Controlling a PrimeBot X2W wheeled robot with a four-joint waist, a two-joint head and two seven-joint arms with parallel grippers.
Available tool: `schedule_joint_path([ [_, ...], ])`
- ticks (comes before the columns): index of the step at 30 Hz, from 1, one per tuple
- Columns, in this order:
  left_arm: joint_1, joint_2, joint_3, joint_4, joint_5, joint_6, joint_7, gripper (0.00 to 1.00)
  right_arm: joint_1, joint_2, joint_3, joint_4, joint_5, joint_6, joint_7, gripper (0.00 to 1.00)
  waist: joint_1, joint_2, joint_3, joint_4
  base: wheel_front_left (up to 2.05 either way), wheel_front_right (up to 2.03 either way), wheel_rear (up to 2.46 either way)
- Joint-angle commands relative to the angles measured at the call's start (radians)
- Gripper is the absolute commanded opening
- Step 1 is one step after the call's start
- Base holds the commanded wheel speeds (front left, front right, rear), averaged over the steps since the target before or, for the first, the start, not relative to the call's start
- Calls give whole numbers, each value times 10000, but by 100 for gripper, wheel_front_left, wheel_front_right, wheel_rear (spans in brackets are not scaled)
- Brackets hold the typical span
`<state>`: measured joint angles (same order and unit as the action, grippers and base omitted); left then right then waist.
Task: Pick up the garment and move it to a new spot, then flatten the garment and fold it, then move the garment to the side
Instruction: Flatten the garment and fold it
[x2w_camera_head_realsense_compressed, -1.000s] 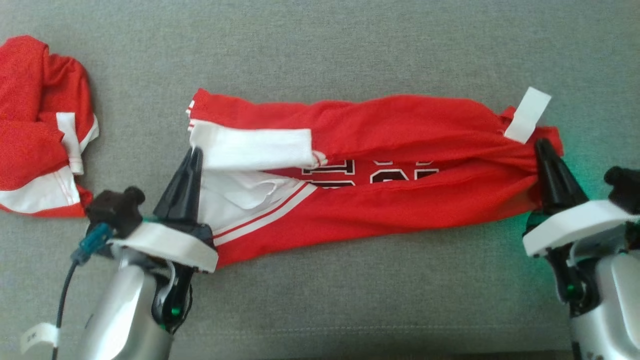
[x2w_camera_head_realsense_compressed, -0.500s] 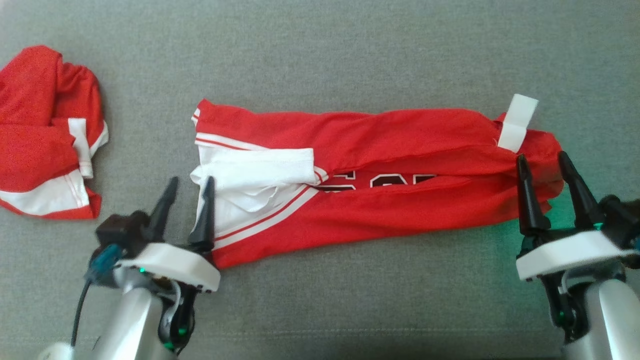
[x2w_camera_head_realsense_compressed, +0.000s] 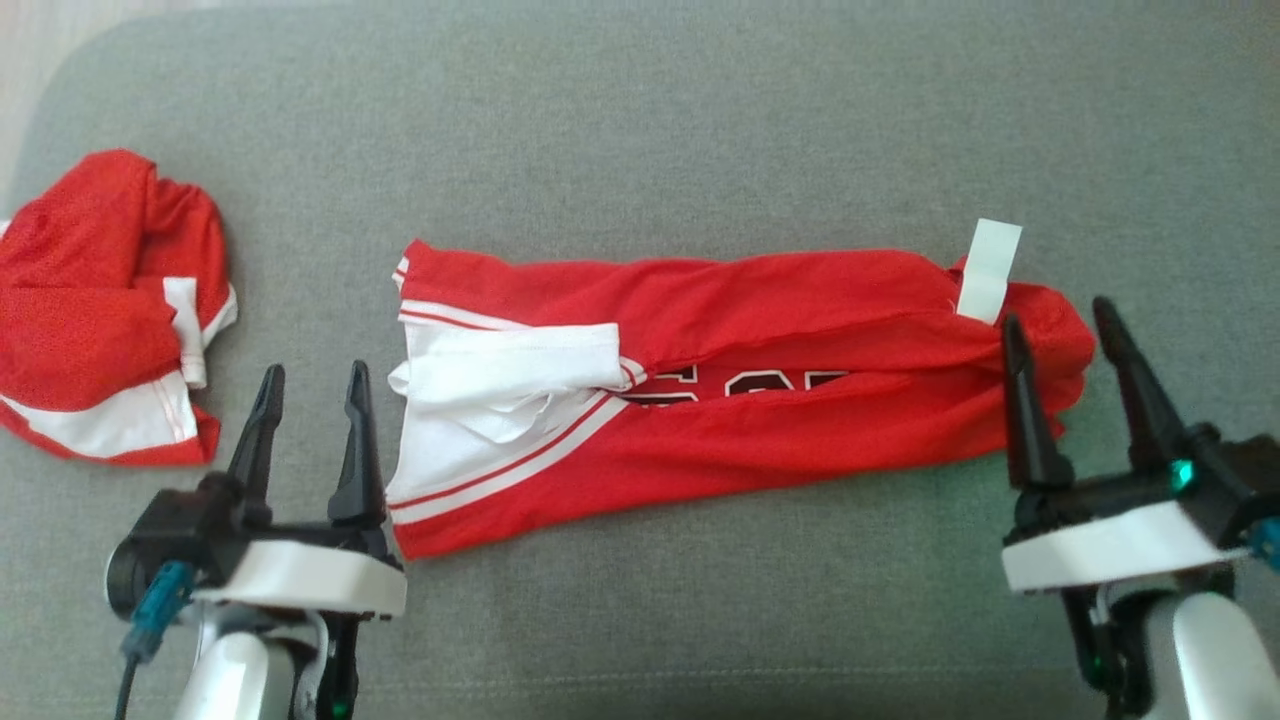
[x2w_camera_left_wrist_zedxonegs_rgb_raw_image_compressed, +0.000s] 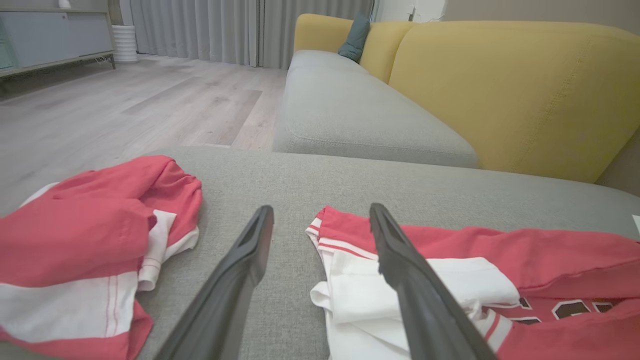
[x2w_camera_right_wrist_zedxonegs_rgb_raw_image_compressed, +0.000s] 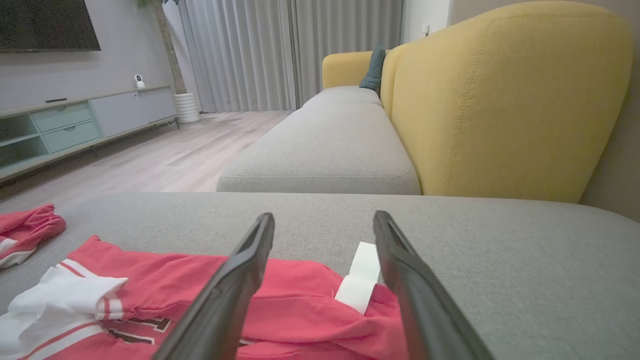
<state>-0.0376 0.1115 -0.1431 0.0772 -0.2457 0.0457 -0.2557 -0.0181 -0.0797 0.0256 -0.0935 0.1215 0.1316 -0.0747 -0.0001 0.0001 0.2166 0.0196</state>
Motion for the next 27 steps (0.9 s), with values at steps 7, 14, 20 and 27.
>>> schedule_joint_path([
  [7,150,105,450,-589,228,201,-60,100,294,76,242,-432,40,-9,116,100,1,-1,-146,-25,0,0,0],
  [14,149,109,387,-603,273,226,-60,100,320,119,172,-387,84,-9,162,100,1,-1,-162,14,0,0,0],
  [20,121,127,392,-580,279,220,-60,100,306,119,142,-321,131,-9,175,100,1,-1,-149,28,0,0,0],
  [27,5,92,327,-695,332,218,-60,100,35,-54,-268,386,399,-9,342,100,1,-1,122,72,0,0,0],
])
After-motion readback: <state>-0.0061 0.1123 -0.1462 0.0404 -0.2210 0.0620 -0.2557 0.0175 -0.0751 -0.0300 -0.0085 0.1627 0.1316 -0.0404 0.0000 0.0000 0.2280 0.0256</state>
